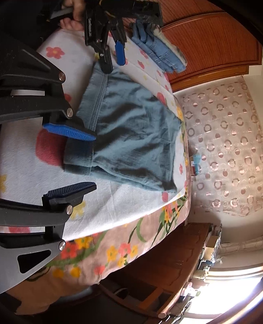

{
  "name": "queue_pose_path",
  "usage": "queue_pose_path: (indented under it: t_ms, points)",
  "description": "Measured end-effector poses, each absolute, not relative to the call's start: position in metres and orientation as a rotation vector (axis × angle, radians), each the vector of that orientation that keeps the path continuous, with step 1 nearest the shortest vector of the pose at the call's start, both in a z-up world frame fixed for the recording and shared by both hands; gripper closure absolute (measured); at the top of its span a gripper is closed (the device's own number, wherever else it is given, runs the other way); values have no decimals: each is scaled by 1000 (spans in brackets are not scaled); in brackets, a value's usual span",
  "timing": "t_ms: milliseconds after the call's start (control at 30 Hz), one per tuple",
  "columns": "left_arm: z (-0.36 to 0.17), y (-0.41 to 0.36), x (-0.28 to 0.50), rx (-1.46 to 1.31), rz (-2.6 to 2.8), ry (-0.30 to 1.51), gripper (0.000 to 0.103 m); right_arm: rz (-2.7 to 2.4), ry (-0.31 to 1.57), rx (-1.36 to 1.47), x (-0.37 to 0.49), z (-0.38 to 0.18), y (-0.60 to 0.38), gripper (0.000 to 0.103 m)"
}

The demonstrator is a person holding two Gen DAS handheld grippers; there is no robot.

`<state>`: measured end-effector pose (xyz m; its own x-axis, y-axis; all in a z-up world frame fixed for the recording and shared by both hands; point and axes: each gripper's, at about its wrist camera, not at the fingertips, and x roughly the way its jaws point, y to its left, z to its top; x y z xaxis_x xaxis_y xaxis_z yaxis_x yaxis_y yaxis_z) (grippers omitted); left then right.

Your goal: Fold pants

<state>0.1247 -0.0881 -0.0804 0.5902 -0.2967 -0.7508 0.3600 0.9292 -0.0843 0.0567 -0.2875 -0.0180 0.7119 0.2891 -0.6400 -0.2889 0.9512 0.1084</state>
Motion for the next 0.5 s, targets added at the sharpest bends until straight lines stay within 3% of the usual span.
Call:
queue_pose_path:
  t_ms: [233,500]
  points:
    - [-80,-88,124,80,-383,858,27,289,695,23,57,-31,-288,46]
    - [-82,-89,126,88,-388,864,24,283,680,-7,53,-36,-285,45]
